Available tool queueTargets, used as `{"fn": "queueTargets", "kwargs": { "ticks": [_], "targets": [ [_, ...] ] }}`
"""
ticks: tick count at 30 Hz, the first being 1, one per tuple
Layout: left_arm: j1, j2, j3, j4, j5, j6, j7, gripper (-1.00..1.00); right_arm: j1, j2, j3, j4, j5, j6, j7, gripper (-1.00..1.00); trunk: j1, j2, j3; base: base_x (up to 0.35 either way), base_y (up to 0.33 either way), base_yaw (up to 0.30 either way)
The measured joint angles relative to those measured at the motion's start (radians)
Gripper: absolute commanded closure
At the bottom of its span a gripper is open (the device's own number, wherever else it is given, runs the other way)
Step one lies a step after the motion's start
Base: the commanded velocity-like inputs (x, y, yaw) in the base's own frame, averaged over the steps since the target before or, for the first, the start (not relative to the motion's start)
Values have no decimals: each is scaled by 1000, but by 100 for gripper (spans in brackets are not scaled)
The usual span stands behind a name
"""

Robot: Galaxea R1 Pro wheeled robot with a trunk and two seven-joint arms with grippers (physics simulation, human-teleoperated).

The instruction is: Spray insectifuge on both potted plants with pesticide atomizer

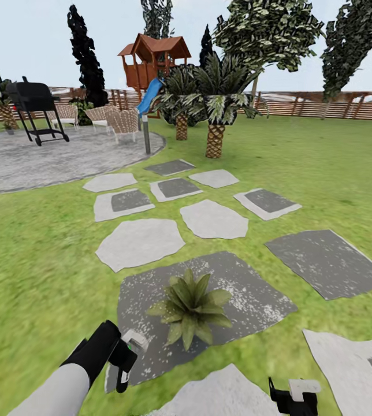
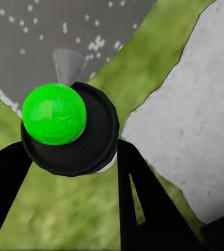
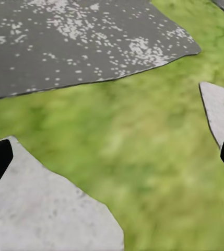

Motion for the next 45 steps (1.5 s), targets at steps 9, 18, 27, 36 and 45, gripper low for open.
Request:
{"fn": "queueTargets", "kwargs": {
  "ticks": [9,18,27,36,45],
  "targets": [
    [2,1,-22,-2,6,-9,-26,100,0,0,1,0,0,0,-1,-100,0,0,-3,112,-93,64],
    [5,1,-17,-69,6,0,-28,100,0,-1,0,0,0,0,-2,-100,0,0,-3,118,-231,16],
    [-3,-4,-19,-71,6,17,-27,100,0,0,0,0,0,0,-2,-100,0,0,-3,-10,-78,249],
    [5,-24,-16,-69,9,24,-25,100,0,0,2,0,0,0,-1,-100,0,0,-3,-14,-45,174],
    [5,-29,-19,-69,7,22,-25,100,0,-5,0,0,2,0,-1,-100,0,0,-3,-27,-262,2]
  ]
}}
